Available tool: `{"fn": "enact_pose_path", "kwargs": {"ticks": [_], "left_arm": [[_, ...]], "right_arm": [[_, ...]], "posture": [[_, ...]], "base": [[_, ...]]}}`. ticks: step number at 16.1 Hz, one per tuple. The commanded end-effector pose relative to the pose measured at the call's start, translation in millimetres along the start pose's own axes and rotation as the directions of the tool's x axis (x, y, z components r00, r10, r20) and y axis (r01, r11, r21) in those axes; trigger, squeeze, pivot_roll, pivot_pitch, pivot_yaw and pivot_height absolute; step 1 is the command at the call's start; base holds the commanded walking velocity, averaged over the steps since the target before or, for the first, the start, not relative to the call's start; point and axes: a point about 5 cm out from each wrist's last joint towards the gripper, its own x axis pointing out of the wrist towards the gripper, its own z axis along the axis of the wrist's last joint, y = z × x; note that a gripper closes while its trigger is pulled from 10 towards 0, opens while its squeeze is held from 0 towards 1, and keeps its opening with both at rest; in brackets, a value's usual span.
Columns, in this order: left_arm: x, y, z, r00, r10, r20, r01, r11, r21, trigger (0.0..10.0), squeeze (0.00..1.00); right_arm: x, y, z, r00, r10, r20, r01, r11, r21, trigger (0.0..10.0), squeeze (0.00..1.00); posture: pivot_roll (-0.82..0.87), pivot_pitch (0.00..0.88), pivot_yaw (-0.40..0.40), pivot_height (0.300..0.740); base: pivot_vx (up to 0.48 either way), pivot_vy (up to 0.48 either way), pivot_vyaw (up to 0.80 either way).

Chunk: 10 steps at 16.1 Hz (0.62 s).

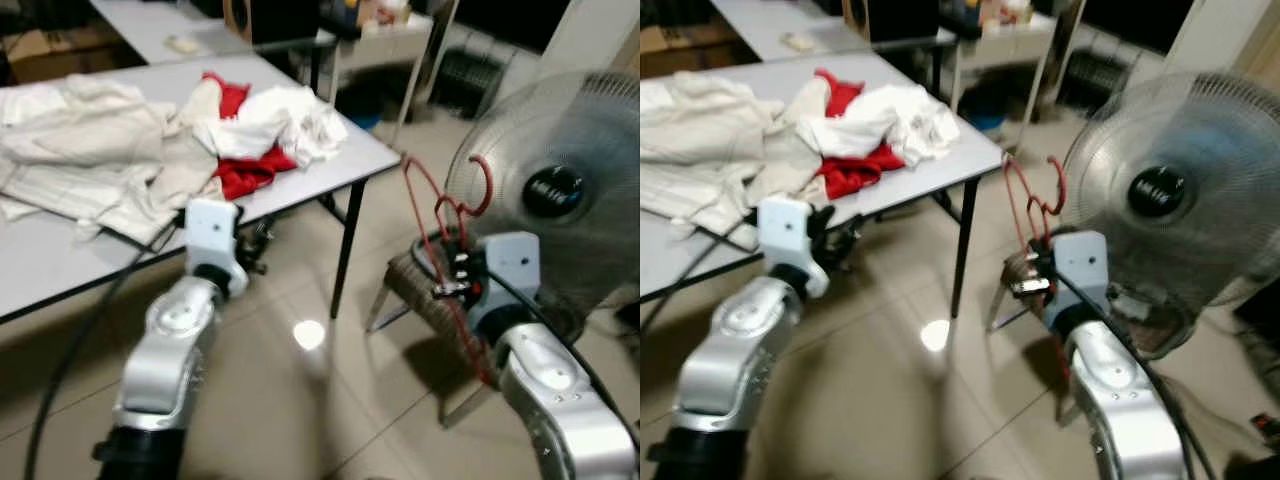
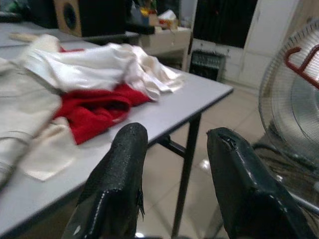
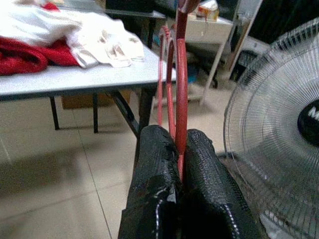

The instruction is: Hang hanger

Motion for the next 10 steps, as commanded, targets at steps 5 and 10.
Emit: {"fn": "enact_pose_path", "kwargs": {"ticks": [5, 10], "left_arm": [[5.5, -2.0, 4.5, 1.000, -0.014, 0.014, 0.014, 1.000, 0.020, 10.0, 0.00], [9.1, -1.7, 6.8, 1.000, -0.011, 0.023, 0.010, 1.000, 0.029, 10.0, 0.00]], "right_arm": [[1.7, -7.8, 3.4, 0.999, -0.041, 0.030, 0.040, 0.998, 0.042, 10.0, 0.00], [3.2, -3.6, 4.1, 0.999, -0.018, 0.038, 0.016, 0.999, 0.049, 10.0, 0.00]], "posture": [[-0.07, 0.032, -0.068, 0.740], [-0.07, 0.033, -0.062, 0.740]], "base": [[0.315, 0.000, 0.00], [0.316, 0.000, -0.32]]}}
